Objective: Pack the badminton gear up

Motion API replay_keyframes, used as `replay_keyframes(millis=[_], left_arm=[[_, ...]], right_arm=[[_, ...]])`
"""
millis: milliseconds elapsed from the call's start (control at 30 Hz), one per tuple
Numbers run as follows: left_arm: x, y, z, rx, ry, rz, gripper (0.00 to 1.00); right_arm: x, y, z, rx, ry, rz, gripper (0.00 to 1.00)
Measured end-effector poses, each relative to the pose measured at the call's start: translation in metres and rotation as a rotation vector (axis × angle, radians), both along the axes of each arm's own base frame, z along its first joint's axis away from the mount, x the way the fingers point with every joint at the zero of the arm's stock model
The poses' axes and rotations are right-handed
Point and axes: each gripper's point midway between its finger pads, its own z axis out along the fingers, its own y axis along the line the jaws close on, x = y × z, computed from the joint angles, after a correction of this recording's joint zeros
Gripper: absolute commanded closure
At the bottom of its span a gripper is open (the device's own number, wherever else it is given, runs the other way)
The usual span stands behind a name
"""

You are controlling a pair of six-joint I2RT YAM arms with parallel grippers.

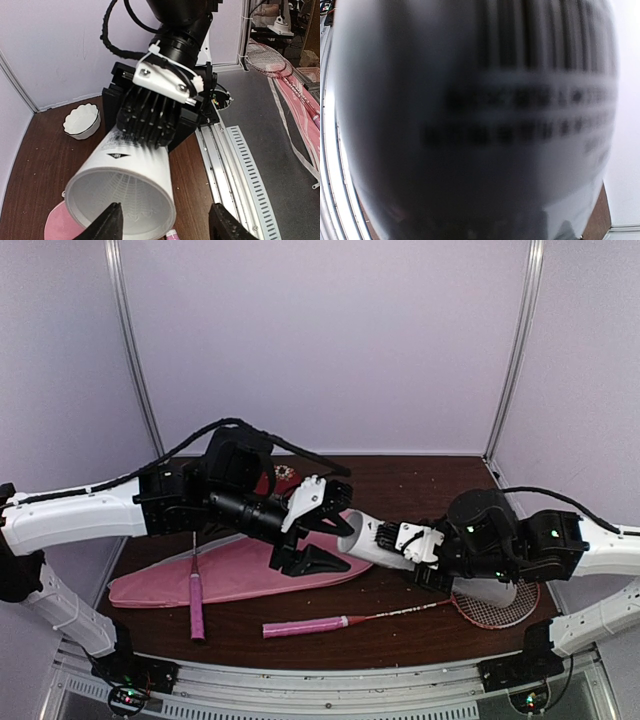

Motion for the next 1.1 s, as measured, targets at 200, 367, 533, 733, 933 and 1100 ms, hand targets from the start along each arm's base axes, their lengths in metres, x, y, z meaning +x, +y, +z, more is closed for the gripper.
replay_keyframes(millis=[200,367,533,733,933,1100], left_arm=[[0.003,0.011,0.005,-0.025,-0.002,0.037,0.26],[0.03,0.05,0.03,-0.128,-0.003,0.187,0.13],[0.069,0.08,0.052,-0.211,-0.003,0.373,0.07],[0.09,0.085,0.035,-0.19,0.045,0.487,0.06],[0.105,0.086,0.015,-0.149,0.094,0.569,0.05],[0.112,0.089,0.01,-0.144,0.116,0.612,0.05]], right_arm=[[0.003,0.004,0.008,0.036,0.002,-0.016,0.71],[0.027,0.005,0.031,0.152,0.032,-0.113,0.71],[0.082,-0.01,0.057,0.294,0.099,-0.32,0.7],[0.167,-0.041,0.057,0.425,0.223,-0.602,0.66],[0.255,-0.063,0.021,0.499,0.391,-0.813,0.61],[0.32,-0.066,-0.021,0.489,0.519,-0.899,0.58]])
